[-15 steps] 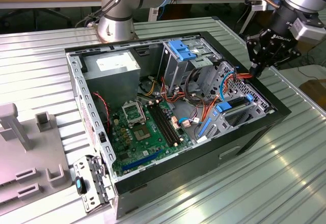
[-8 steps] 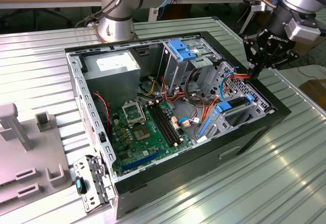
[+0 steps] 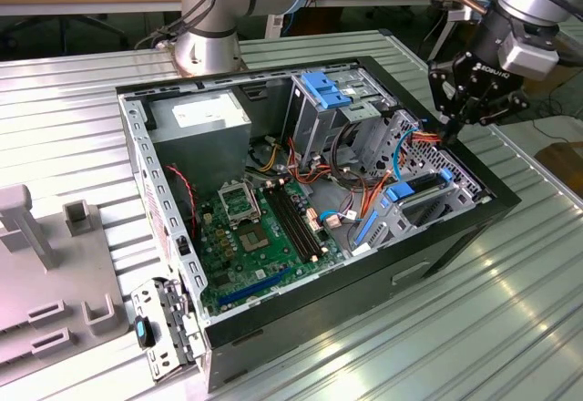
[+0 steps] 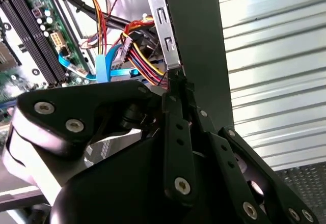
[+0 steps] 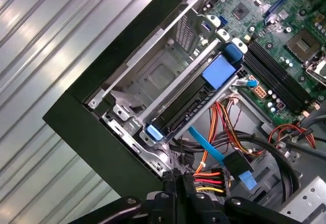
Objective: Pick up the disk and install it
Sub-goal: 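Insert the first disk wire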
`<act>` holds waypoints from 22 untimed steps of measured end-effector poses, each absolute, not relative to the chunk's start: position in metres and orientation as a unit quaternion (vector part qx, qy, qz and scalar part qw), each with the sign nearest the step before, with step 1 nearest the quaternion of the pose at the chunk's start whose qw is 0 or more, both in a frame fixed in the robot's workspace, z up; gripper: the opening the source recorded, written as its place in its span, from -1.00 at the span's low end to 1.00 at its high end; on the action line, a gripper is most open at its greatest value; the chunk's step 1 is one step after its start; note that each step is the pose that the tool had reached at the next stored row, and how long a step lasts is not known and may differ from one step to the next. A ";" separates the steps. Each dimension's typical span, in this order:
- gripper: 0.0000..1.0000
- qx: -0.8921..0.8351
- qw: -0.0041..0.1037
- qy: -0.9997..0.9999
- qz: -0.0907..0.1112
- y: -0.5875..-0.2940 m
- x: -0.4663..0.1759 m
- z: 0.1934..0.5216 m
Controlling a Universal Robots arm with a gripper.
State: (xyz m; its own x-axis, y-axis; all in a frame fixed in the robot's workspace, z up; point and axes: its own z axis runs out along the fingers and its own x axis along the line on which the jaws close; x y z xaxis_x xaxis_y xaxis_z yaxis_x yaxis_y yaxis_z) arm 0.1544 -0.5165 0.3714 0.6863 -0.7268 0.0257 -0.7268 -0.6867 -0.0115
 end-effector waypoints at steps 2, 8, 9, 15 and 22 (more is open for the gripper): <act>-0.66 -0.910 0.000 0.415 -0.014 -0.516 0.154 0.371; -0.66 -0.885 -0.001 0.465 -0.014 -0.516 0.154 0.371; -0.66 -0.882 -0.001 0.471 -0.014 -0.516 0.154 0.371; -0.66 -0.847 -0.002 0.532 -0.014 -0.516 0.154 0.370; -0.66 -0.794 -0.003 0.608 -0.013 -0.516 0.154 0.369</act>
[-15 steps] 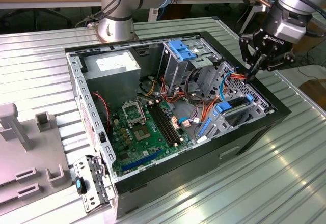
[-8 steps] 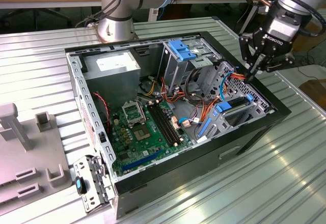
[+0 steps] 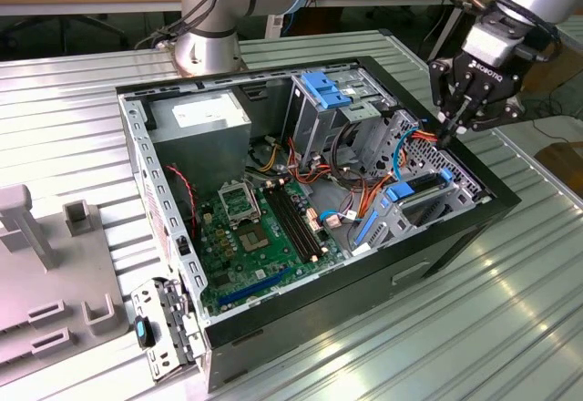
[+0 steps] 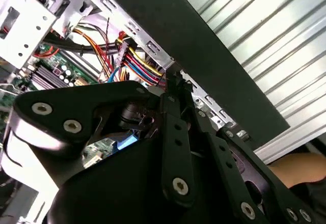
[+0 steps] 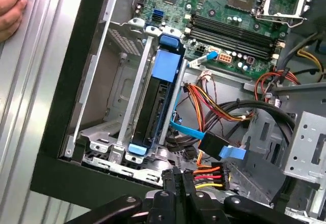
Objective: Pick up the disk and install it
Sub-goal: 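Insert the first disk wire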
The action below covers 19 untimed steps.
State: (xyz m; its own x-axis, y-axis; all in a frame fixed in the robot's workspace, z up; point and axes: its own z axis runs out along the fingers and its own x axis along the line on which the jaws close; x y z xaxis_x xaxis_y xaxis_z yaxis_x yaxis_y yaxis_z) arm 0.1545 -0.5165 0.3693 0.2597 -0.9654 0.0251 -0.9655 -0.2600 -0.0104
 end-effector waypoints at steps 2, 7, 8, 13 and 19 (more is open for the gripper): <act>-0.66 0.780 0.004 -0.625 0.013 -0.516 0.154 0.369; -0.66 0.760 0.004 -0.650 0.013 -0.516 0.153 0.369; -0.66 0.759 0.004 -0.651 0.013 -0.516 0.152 0.369; -0.66 0.757 0.004 -0.653 0.013 -0.516 0.133 0.369; -0.66 0.737 0.005 -0.676 0.012 -0.517 0.132 0.368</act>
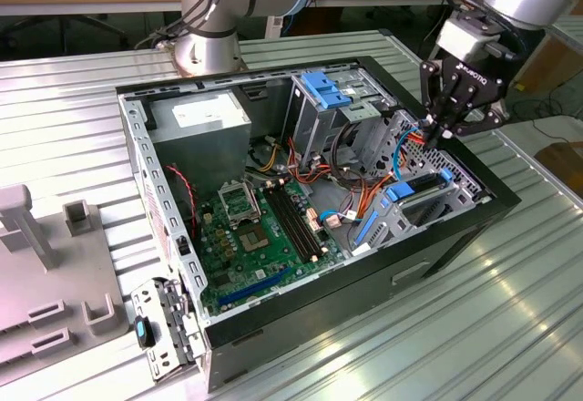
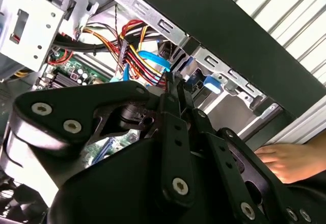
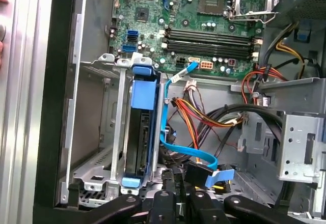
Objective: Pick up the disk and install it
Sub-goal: 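Insert the first disk wire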
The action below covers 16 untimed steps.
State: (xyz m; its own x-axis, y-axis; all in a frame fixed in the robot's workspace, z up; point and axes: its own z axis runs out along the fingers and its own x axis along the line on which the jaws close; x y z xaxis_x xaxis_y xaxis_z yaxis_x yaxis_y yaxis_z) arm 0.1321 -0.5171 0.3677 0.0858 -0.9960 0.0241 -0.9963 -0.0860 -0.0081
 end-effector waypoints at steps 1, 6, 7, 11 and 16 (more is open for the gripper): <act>-0.66 0.733 0.005 -0.680 0.012 -0.517 0.132 0.367; -0.66 0.713 0.006 -0.701 0.012 -0.521 0.132 0.365; -0.66 0.713 0.006 -0.701 0.012 -0.522 0.132 0.365; -0.66 0.713 0.005 -0.701 0.011 -0.523 0.132 0.364; -0.66 0.713 0.003 -0.701 0.009 -0.532 0.132 0.364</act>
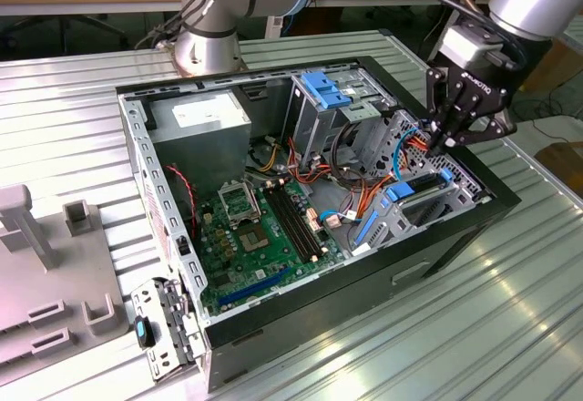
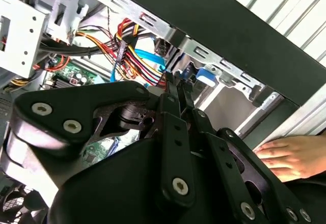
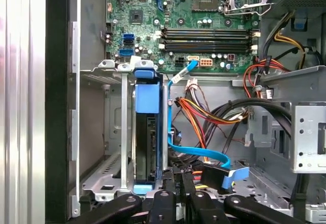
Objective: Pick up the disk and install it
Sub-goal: 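Insert the first disk wire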
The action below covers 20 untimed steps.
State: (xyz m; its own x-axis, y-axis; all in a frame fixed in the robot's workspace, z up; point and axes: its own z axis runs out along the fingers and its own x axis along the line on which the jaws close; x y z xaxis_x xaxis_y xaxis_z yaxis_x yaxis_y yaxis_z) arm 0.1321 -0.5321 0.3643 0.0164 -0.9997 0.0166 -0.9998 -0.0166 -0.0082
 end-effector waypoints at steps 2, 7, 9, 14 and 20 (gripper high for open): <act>-0.66 0.713 0.003 -0.701 0.009 -0.536 0.132 0.364; -0.66 0.713 0.003 -0.701 0.009 -0.541 0.132 0.363; -0.66 0.713 0.003 -0.701 0.009 -0.542 0.132 0.363; -0.66 0.681 0.002 -0.732 0.010 -0.544 0.123 0.353; -0.66 0.711 -0.001 -0.703 0.011 -0.545 0.120 0.351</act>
State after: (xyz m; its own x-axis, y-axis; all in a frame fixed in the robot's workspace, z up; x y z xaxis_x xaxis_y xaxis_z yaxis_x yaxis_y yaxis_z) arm 0.1196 -0.5454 0.3506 0.0104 -0.9998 0.0139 -0.9998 -0.0106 -0.0175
